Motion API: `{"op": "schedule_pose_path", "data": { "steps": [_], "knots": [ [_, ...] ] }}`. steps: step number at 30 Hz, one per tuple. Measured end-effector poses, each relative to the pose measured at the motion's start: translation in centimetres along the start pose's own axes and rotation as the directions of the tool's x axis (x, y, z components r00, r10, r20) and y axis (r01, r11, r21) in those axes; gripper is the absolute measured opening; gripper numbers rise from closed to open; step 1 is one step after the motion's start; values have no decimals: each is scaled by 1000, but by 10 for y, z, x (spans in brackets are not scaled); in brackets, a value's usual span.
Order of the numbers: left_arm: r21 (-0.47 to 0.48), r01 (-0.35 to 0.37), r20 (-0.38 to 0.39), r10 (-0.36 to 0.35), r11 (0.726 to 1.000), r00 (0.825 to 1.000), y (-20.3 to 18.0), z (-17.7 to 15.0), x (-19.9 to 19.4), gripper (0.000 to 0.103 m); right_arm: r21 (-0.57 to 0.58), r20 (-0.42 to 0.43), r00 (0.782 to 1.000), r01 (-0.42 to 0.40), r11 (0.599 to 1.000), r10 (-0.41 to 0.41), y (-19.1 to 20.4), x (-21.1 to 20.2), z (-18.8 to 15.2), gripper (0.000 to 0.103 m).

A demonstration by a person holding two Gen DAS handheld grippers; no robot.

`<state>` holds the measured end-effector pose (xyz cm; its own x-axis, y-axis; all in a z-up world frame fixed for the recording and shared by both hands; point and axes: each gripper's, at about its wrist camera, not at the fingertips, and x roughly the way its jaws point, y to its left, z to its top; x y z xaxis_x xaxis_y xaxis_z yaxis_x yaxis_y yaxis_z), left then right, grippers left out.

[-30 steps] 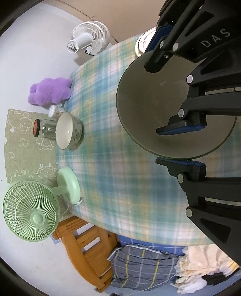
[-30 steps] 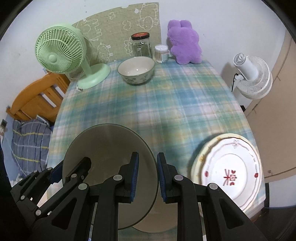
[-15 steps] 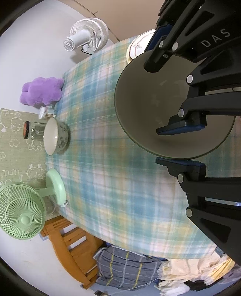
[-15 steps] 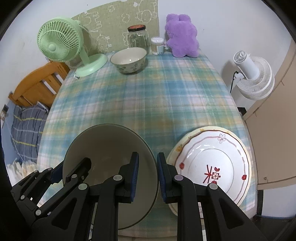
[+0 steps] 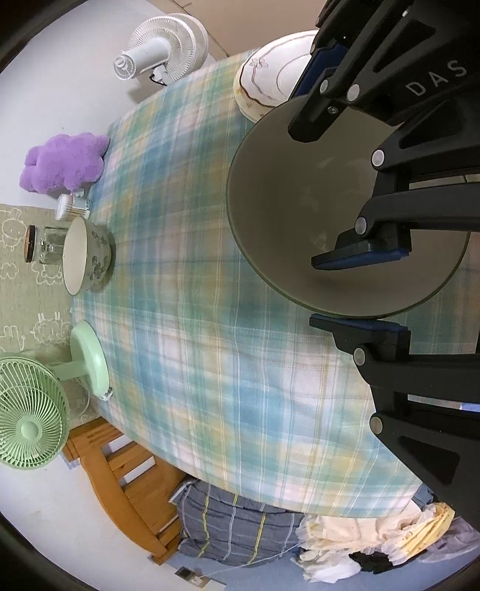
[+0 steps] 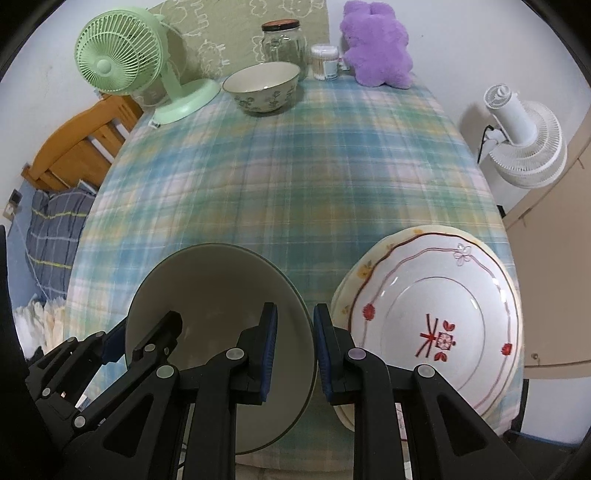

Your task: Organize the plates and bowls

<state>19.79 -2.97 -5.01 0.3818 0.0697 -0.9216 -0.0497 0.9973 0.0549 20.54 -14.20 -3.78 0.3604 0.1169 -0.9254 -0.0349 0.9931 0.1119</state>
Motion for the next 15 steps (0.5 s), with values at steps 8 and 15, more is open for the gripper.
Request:
{"op": "schedule_pose_path", "data": {
  "steps": [8, 15],
  "knots": [
    [-27, -34, -39, 33, 999, 999, 2, -6, 12, 22, -28, -20, 1000, -25, 999, 24, 3, 14, -1, 24],
    [-26, -40, -22, 40, 999, 999, -3, -7, 10, 22, -54, -8, 1000, -19, 998, 18, 3, 18, -3, 24]
  ]
}}
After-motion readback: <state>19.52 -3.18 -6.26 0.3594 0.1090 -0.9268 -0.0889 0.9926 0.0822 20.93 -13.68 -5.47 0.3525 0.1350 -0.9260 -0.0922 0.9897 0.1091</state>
